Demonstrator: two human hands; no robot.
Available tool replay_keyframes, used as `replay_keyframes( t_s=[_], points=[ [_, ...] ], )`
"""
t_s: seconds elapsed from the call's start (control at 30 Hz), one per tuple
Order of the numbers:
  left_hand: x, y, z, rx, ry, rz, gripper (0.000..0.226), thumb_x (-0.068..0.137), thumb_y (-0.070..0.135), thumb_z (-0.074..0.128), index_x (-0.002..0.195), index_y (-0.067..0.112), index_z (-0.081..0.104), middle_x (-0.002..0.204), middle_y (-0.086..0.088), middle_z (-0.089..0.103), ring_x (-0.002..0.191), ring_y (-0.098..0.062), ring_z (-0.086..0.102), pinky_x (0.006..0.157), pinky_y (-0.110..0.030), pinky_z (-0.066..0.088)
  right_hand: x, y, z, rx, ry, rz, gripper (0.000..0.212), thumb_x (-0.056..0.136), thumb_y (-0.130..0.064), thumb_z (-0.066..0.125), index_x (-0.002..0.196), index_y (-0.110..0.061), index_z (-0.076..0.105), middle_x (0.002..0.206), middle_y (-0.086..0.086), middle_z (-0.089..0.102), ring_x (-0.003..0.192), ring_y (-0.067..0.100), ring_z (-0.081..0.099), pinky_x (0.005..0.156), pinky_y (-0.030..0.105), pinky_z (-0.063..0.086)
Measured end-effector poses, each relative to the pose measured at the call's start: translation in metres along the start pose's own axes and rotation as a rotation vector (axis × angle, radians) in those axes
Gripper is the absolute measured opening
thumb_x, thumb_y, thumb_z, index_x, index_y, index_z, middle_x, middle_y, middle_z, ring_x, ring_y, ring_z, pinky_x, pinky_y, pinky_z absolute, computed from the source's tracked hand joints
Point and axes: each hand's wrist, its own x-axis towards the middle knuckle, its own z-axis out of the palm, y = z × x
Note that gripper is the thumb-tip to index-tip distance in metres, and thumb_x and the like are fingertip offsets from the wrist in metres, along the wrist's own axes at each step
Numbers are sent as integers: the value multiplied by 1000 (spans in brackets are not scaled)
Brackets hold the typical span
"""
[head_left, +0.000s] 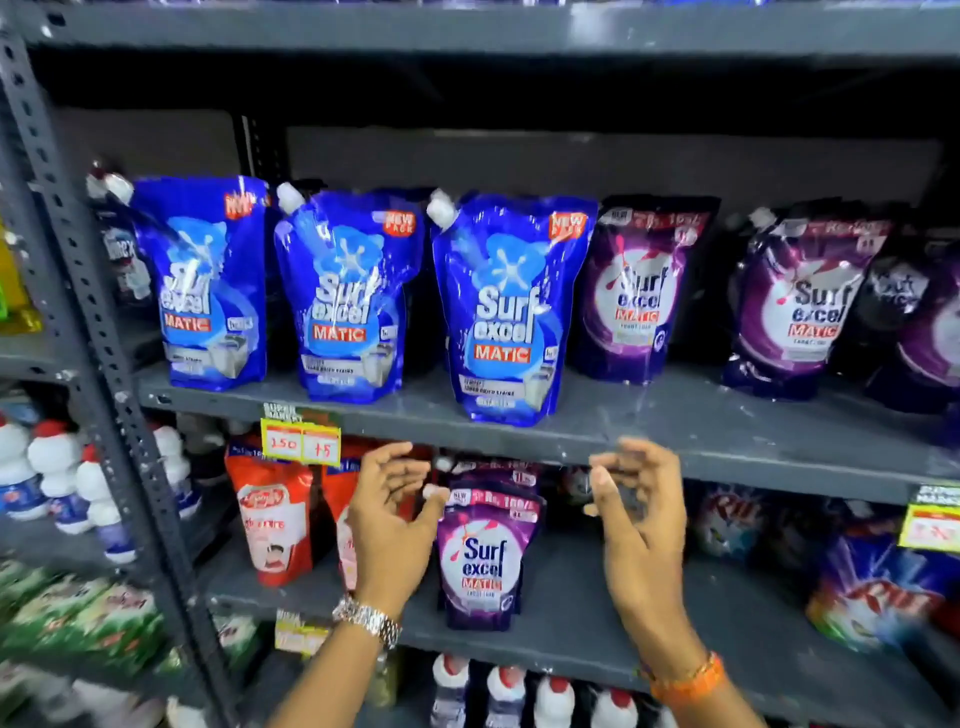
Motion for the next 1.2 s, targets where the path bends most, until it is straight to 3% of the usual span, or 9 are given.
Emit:
replay_keyframes(
  t_s=[0.17, 0.33, 0.5, 0.57, 0.67, 0.73, 0.87, 1.0, 1.2],
  points=[
    [-48, -99, -4, 173, -98, -314, 82, 55, 8, 93, 123, 20, 48, 114, -4, 61, 106, -24, 62, 96, -38, 52, -39, 86, 5, -81, -57, 281, 29, 98, -9, 60, 112, -33, 54, 99, -5, 65, 85, 4, 61, 75, 32, 53],
    [-55, -150, 5, 349, -357, -501, 126, 54, 13, 96, 151, 8, 16, 153, -9, 34, 140, -20, 35, 113, -32, 31, -30, 150, 17, -221, -227, 465, 46, 97, -20, 62, 138, -13, 41, 123, 5, 55, 109, 18, 57, 83, 10, 47],
    [-51, -181, 16, 384, -462, -469, 124, 48, 19, 98, 147, 16, 23, 141, 4, 47, 130, -13, 45, 109, -41, 43, -20, 178, 26, -150, -187, 426, 40, 98, -6, 58, 135, -7, 42, 117, 0, 49, 103, 4, 53, 82, 2, 45],
    [-51, -188, 19, 418, -424, -444, 116, 46, 25, 99, 141, 19, 33, 135, 1, 57, 122, -16, 54, 102, -43, 50, -17, 185, 27, -127, -226, 400, 28, 100, -7, 56, 127, -10, 48, 121, 0, 56, 105, 4, 58, 86, 9, 49],
    [-51, -193, 25, 416, -388, -424, 114, 46, 26, 99, 142, 20, 38, 133, -4, 63, 117, -14, 57, 98, -33, 49, -14, 200, 30, -125, -283, 352, 24, 102, -15, 52, 123, -2, 53, 116, 17, 67, 106, 28, 66, 93, 46, 57],
    [-52, -193, 27, 420, -391, -421, 114, 49, 26, 98, 145, 19, 36, 133, -2, 63, 117, -11, 56, 98, -31, 48, -13, 208, 33, -175, -234, 349, 18, 103, -22, 51, 111, -6, 57, 105, 16, 68, 96, 22, 62, 88, 58, 55],
    [-59, -185, 28, 415, -380, -410, 107, 54, 20, 96, 144, 16, 39, 125, 4, 64, 112, -8, 56, 94, -29, 48, -14, 197, 34, -249, -119, 340, 21, 103, -15, 51, 81, -16, 52, 71, -18, 58, 71, 3, 46, 64, 36, 48],
    [-78, -170, 21, 383, -411, -388, 106, 53, 23, 96, 143, 20, 39, 122, 10, 62, 114, -11, 61, 98, -39, 54, -26, 172, 24, -321, -101, 353, 35, 102, -9, 52, 71, -13, 37, 62, -13, 37, 62, 1, 29, 57, 26, 34],
    [-109, -133, 13, 299, -449, -348, 105, 47, 49, 93, 137, 30, 42, 124, 6, 68, 114, -13, 67, 93, -47, 58, -52, 107, -3, -302, -36, 293, 43, 103, -13, 52, 69, -39, 46, 64, -24, 59, 59, -8, 48, 59, 20, 43]
  ],
)
